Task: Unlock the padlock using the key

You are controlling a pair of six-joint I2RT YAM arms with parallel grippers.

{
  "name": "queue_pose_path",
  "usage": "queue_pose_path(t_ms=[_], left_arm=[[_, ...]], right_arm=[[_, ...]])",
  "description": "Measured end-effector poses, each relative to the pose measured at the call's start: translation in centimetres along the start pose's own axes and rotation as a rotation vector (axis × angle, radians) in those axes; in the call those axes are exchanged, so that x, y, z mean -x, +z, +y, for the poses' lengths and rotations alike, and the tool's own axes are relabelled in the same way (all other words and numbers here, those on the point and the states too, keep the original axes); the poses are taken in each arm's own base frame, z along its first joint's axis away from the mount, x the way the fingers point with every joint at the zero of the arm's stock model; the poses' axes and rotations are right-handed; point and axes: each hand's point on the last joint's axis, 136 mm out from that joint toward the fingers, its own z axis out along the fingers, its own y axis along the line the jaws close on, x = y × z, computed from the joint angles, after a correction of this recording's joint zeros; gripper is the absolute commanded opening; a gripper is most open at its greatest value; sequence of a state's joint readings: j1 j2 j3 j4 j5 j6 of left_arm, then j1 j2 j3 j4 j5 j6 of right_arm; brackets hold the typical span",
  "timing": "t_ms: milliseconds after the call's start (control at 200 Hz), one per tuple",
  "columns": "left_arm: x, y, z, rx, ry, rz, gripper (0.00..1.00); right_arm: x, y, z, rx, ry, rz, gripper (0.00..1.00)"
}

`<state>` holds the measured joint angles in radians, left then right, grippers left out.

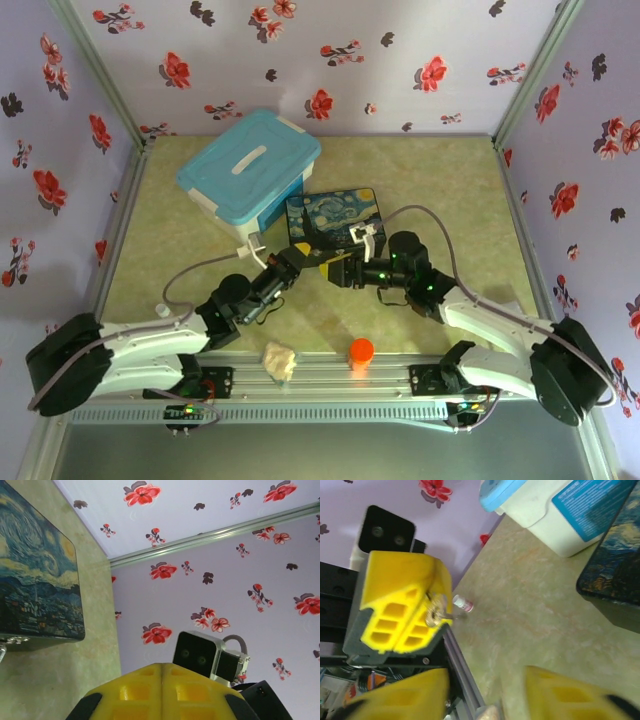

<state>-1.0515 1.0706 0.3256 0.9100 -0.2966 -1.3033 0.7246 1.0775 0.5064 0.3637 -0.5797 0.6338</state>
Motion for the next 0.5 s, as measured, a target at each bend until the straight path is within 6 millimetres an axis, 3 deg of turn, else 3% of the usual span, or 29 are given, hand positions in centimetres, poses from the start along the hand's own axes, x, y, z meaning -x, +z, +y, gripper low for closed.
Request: queue_pose_path(t_ms=[115,160,295,500], left_arm=[[0.8,-0.6,-1.3,0.019,0.151,0.002,0.00],[1.0,-0.7,-2.3,0.010,0.225,0.008,0.00],[1.0,-1.2,-5.2,-0.060,0.426,0.051,0.00],[-0.5,-1.5,-5.4,-0.107,0.621,0.131,0.00]], right_arm=[[1.0,-1.2,0.2,-0.025,-0.021,-0.061,0.94],[1.6,-1.8,0.1,-0.031,0.001,-0.094,0.96],[3.3,-2.7,-0.9,-0.022,0.092,-0.188,0.94],[5.2,-2.1,-0.4,0.087,0.288,-0.240,0.81]])
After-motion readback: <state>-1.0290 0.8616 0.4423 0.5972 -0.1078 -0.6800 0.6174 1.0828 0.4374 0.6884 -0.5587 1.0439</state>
